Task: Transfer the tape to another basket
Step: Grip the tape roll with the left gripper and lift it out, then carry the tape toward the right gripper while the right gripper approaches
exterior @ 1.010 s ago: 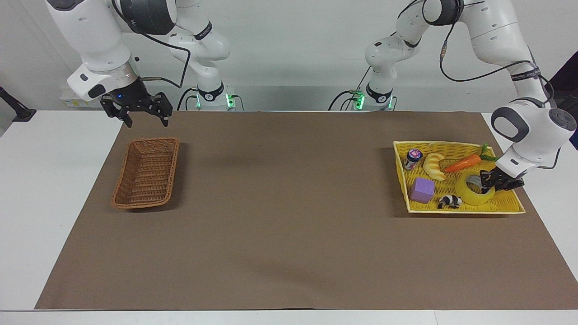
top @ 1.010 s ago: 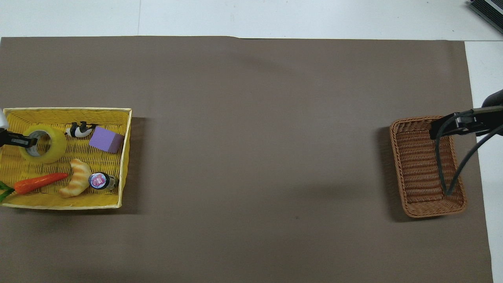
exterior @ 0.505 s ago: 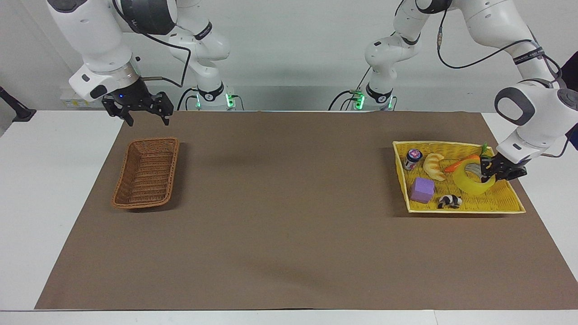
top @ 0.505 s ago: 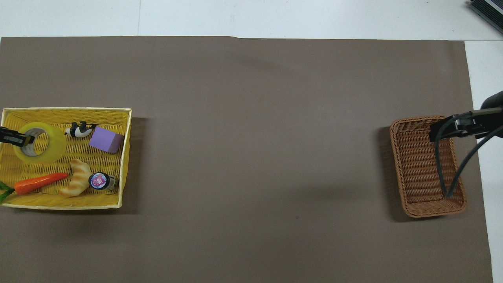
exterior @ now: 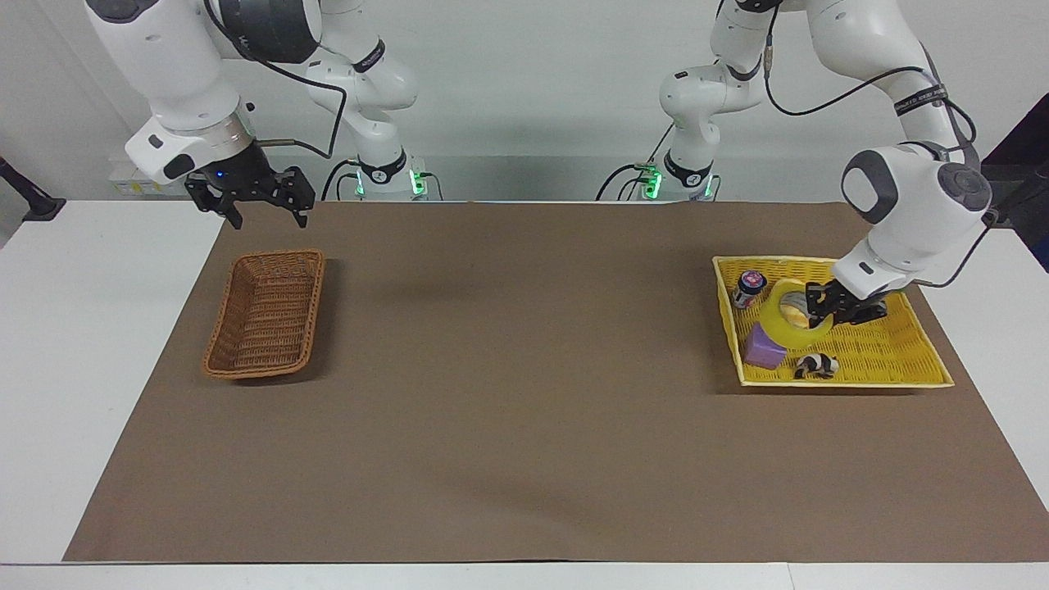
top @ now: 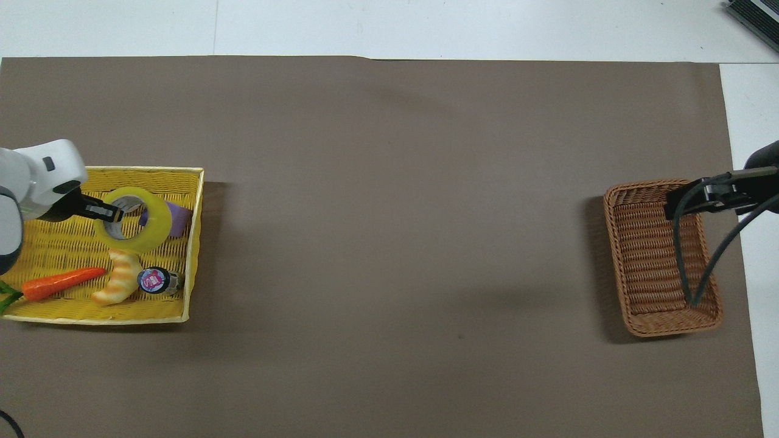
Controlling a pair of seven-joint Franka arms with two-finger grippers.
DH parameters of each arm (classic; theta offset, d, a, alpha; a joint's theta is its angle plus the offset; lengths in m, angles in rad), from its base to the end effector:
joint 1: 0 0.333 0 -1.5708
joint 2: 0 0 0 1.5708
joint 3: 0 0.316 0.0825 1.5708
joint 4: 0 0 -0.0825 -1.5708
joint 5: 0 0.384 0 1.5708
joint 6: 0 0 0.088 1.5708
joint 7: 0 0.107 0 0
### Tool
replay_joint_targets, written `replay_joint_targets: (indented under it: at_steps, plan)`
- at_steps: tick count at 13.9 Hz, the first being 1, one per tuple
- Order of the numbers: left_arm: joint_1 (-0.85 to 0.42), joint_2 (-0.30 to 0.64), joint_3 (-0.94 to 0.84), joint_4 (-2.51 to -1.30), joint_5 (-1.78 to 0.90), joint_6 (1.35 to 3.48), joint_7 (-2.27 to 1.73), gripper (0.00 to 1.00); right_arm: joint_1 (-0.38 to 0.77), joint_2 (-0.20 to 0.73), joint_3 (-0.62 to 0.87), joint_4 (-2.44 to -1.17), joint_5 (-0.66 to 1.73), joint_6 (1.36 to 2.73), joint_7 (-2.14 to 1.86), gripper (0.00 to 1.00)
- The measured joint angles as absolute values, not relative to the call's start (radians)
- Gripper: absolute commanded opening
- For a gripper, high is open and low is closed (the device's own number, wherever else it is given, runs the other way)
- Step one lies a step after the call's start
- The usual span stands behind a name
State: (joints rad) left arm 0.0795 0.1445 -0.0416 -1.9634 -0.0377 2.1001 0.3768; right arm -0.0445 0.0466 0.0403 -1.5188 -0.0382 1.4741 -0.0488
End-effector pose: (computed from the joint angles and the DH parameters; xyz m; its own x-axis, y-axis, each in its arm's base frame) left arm 0.5861 0.0211 0.4007 0.9495 -0.3138 0.0066 -0.3138 -0.9487 0.0387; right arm 0.5585 -0.0073 0.6149 0.9948 0.0410 -0.0927 0.0441 -0.9985 0.0318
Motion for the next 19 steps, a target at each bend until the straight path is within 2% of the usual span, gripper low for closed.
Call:
replay_joint_targets:
  at_steps: [4,6,10,13,19]
  plan:
    - [-0.094,0.144,-0.045,-2.001,-0.041,2.148,0.085,0.00,-0.045,0.036,0.040,-1.548,0.071,1.522,-0.049,1.00]
    - [-0.172,0.144,-0.047,-2.011,-0.088,2.173,-0.035,0.00,-0.040,0.000,0.043,-1.624,0.115,1.611,-0.049,1.00]
    - [-0.323,0.143,-0.048,-2.011,-0.180,2.224,-0.261,0.00,-0.004,-0.051,0.062,-1.742,0.188,1.687,-0.049,1.00]
    - [-0.435,0.141,-0.049,-2.011,-0.232,2.266,-0.397,0.00,0.059,-0.051,0.071,-1.837,0.259,1.781,-0.059,1.00]
    - [-0.565,0.136,-0.049,-2.010,-0.380,2.420,-0.490,0.00,0.096,-0.027,0.072,-1.998,0.504,1.973,-0.317,1.00]
